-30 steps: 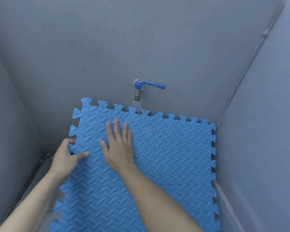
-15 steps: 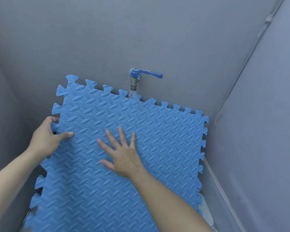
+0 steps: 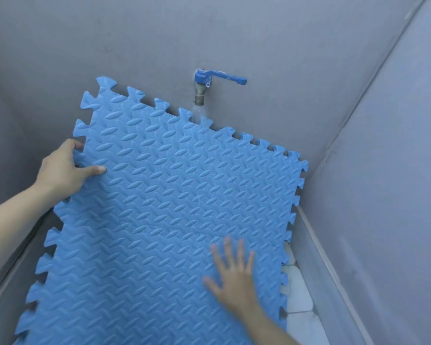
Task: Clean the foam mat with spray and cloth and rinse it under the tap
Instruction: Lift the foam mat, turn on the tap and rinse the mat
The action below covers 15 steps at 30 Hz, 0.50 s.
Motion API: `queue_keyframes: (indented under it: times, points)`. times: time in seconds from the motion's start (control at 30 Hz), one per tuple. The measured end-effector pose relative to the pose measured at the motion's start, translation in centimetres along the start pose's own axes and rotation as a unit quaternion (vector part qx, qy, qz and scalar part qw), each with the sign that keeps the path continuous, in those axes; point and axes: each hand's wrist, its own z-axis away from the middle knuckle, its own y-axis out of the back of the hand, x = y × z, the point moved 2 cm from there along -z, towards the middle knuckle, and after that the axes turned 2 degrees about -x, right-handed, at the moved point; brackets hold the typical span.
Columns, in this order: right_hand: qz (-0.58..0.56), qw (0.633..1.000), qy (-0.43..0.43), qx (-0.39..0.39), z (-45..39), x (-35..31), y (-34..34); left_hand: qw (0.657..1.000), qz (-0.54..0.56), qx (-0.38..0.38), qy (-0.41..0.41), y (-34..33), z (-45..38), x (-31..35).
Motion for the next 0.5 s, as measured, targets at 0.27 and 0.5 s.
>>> queue_keyframes:
  times: [0.27, 0.5]
  points:
    - [-0.021, 0.993, -0.047, 0.106, -12.9, -3.1, 7.2, 1.0, 0.006, -0.025, -0.006, 0.6, -0.5, 0.3]
    - [0.073, 0.932, 0.353, 0.043, -3.3, -14.2, -0.5, 0.987, 0.136, -0.067, 0.059, 0.6, -0.4, -2.1]
